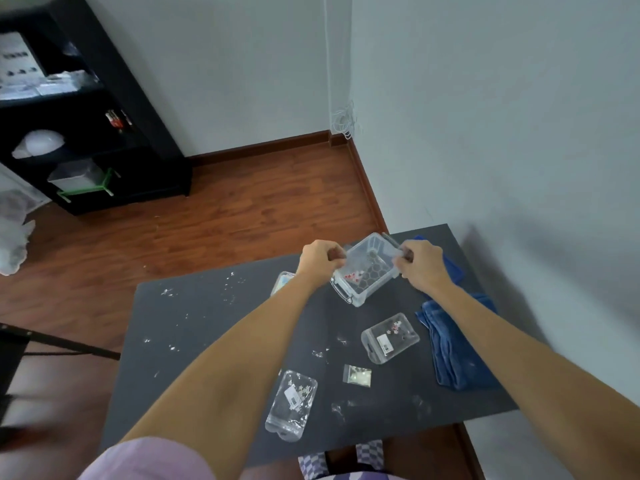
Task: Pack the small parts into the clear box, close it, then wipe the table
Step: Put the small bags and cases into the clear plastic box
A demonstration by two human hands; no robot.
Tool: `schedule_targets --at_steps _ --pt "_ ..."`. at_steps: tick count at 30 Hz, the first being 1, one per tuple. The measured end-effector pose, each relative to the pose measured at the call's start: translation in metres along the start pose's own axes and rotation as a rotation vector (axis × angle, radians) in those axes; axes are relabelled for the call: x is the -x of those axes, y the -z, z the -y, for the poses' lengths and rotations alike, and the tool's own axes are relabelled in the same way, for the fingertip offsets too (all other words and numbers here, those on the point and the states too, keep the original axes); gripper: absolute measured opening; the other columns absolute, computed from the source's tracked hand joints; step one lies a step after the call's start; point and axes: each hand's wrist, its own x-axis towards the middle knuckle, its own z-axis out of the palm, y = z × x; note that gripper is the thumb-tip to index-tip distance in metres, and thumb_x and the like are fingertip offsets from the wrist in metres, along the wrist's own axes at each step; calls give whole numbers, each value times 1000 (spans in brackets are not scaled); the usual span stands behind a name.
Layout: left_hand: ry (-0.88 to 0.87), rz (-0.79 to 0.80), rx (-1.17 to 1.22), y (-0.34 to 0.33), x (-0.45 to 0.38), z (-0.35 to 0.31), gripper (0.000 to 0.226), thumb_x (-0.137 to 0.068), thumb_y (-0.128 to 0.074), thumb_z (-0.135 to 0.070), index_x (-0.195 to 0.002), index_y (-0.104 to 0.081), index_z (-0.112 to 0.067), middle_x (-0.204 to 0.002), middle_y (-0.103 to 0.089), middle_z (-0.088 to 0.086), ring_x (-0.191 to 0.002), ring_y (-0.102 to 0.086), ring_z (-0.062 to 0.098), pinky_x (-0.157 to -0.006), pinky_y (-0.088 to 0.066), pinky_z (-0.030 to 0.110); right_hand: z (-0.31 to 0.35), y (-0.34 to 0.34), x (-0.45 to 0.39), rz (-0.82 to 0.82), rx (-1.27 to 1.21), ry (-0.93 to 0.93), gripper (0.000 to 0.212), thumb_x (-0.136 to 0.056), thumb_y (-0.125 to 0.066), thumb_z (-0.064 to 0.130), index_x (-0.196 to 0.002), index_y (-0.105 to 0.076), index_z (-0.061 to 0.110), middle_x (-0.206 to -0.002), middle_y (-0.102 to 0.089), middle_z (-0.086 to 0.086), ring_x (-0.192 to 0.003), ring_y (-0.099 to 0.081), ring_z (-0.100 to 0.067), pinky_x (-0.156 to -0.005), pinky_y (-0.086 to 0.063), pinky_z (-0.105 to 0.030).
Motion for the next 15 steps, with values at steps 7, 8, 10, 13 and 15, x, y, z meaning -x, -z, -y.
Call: schedule_targets --at_steps 7,8,10,13,15 --pt "64 8 -198 -32 -12 -11 12 -81 -70 -9 -81 -70 -21 -83 -72 -2 -80 -67 21 -72 -53 30 -5 0 -14 73 41 33 19 -81 -79 18 -69 -66 11 -56 -56 8 -56 -53 -8 -61 -41 -26" --pt "62 6 -233 -35 -13 -10 13 -81 -69 -10 -80 -69 -22 -84 -72 -2 -80 -67 21 -70 -51 29 -5 -2 -16 84 51 43 18 -82 -78 18 -71 -69 8 -60 -61 5 -59 -57 -12 -61 -42 -27" --pt "52 -5 -284 -40 -14 -8 15 -81 -65 -8 -80 -69 -23 -85 -73 -4 -82 -67 22 -66 -47 27 -5 -7 -19 106 58 48 18 -84 -76 19 -77 -74 3 -72 -71 -5 -69 -65 -20 -66 -49 -33" --pt "24 -21 -306 -43 -15 -2 13 -80 -67 -12 -89 -69 -21 -93 -74 -3 -89 -66 23 -71 -49 30 -5 -14 -21 114 81 51 18 -85 -76 20 -84 -78 1 -86 -76 -12 -83 -69 -27 -75 -52 -35" --pt "-10 -46 -287 -42 -14 4 17 -80 -72 -19 -96 -68 -19 -98 -72 -3 -93 -63 21 -73 -46 30 -5 -19 -21 115 93 51 17 -84 -77 19 -87 -80 3 -89 -77 -14 -91 -68 -31 -80 -54 -39"
